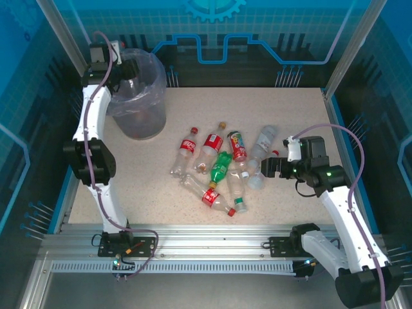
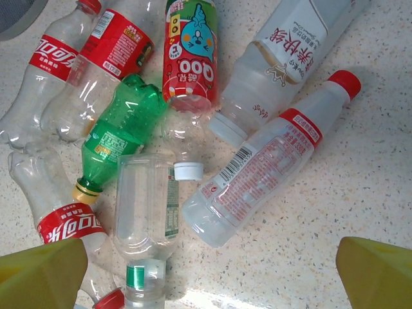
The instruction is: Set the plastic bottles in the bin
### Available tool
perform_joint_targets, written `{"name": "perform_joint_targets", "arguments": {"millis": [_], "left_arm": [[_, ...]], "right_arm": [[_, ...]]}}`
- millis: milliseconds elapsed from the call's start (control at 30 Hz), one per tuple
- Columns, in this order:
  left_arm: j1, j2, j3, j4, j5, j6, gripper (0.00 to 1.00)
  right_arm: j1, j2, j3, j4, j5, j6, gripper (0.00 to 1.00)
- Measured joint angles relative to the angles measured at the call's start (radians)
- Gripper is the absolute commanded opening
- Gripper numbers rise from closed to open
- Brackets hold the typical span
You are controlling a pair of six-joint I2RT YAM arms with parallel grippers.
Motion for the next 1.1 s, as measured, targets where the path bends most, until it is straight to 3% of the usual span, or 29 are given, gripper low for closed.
{"name": "perform_joint_targets", "arguments": {"millis": [633,767,833,1100], "left_arm": [[-0.031,0.095,-0.061,-0.048,0.08,0.116,0.0],[-0.03,0.097,-0.074,-0.043,0.081,0.119,0.37],[-0.03,0.097,-0.076,-0.04,0.084,0.119,0.51],[-0.03,0.097,-0.082,-0.034,0.091,0.121,0.74]], "right_arm": [[0.0,0.023,0.0,0.0,0.021,0.014,1.0],[0.0,0.022,0.0,0.001,0.026,0.018,1.0],[0.0,0.022,0.0,0.003,0.026,0.024,1.0],[0.0,0.02,-0.027,0.014,0.027,0.046,1.0]]}}
